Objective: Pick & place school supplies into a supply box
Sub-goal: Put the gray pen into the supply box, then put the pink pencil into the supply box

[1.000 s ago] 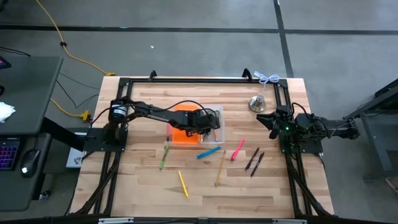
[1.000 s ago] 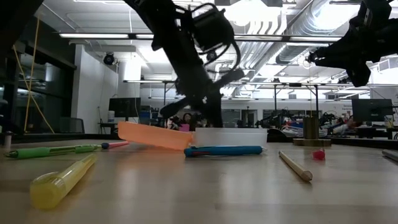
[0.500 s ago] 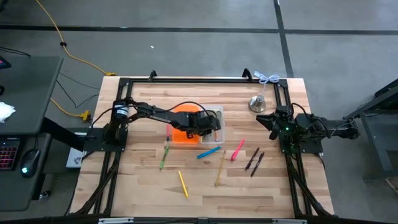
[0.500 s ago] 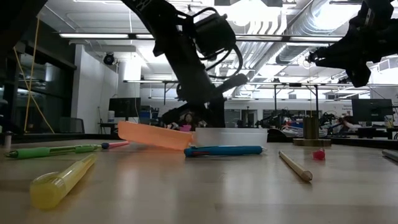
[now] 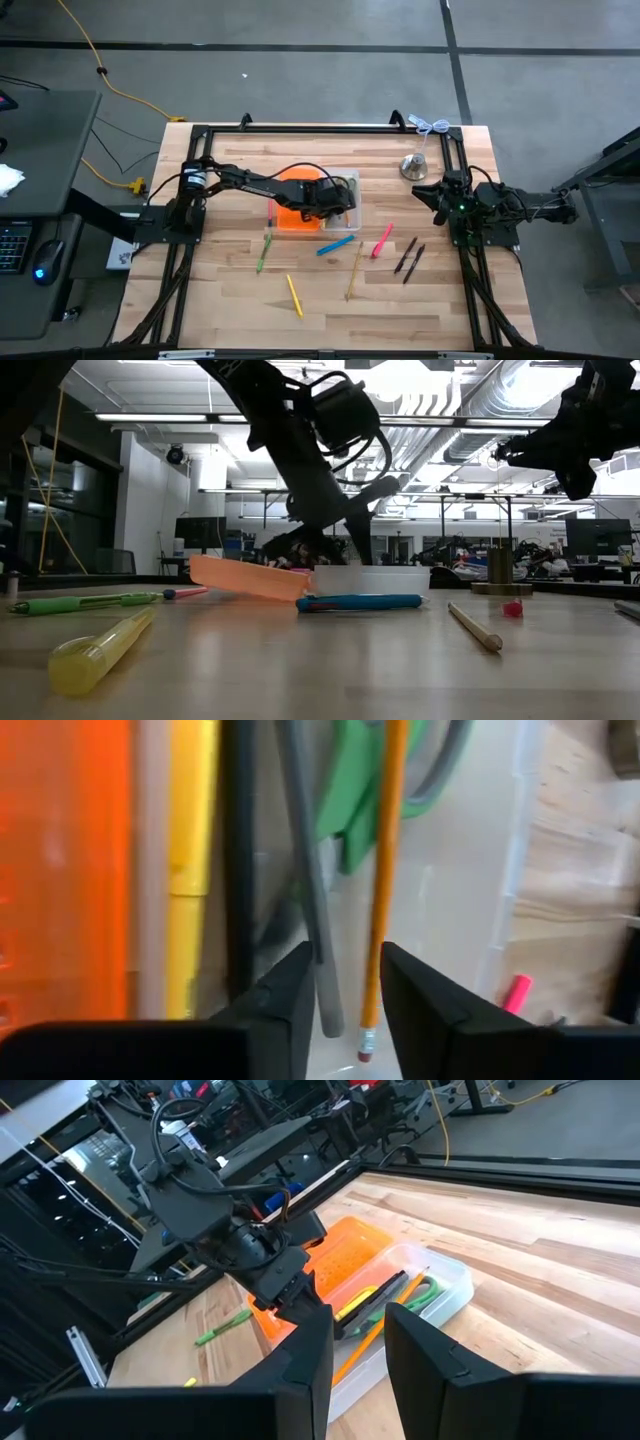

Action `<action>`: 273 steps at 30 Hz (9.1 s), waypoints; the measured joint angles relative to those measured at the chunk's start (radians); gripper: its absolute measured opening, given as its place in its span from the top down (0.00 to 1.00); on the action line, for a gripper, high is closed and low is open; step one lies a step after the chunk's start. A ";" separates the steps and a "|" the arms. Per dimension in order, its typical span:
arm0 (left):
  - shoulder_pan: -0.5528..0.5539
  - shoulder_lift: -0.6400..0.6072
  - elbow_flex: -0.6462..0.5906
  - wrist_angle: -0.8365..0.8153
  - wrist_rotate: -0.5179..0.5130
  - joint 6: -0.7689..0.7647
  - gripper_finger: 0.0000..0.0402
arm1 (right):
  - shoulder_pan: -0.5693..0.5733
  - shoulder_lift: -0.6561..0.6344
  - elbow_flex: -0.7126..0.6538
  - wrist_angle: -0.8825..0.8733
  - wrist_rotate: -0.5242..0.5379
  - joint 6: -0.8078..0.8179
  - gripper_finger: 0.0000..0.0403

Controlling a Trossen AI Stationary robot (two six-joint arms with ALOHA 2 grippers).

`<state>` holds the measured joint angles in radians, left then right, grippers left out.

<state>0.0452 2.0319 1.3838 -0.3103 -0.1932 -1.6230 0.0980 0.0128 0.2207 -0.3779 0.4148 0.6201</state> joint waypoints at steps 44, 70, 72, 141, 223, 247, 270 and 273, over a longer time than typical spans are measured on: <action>-0.013 -0.443 0.213 -1.248 -0.231 0.121 0.54 | 0.000 0.000 0.000 -0.014 -0.048 0.000 0.82; 0.162 -0.576 -0.132 -0.999 -0.163 0.310 0.54 | 0.000 0.000 0.000 -0.007 -0.048 -0.133 0.82; 0.195 -0.576 -0.168 -0.940 -0.134 0.362 0.54 | 0.000 0.000 0.000 -0.007 -0.048 -0.127 0.82; 0.353 -0.382 -0.557 -0.281 0.075 0.548 0.66 | 0.000 0.000 0.000 -0.006 0.047 -0.074 0.82; 0.252 -0.989 -0.559 0.259 0.129 0.453 0.94 | 0.000 0.000 0.000 -0.006 0.046 -0.079 0.82; 0.011 -0.844 -0.560 0.768 0.097 0.480 0.94 | 0.000 0.000 0.000 -0.052 0.040 -0.132 0.82; -0.072 -0.718 -0.560 1.028 0.006 0.489 0.94 | 0.000 0.000 0.000 -0.074 0.042 -0.174 0.82; -0.072 -0.714 -0.560 1.026 -0.008 0.489 0.94 | 0.000 0.000 0.000 -0.074 0.042 -0.184 0.82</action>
<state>-0.0269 1.3175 0.8234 0.7161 -0.2009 -1.1338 0.0978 0.0128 0.2207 -0.4515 0.4572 0.4358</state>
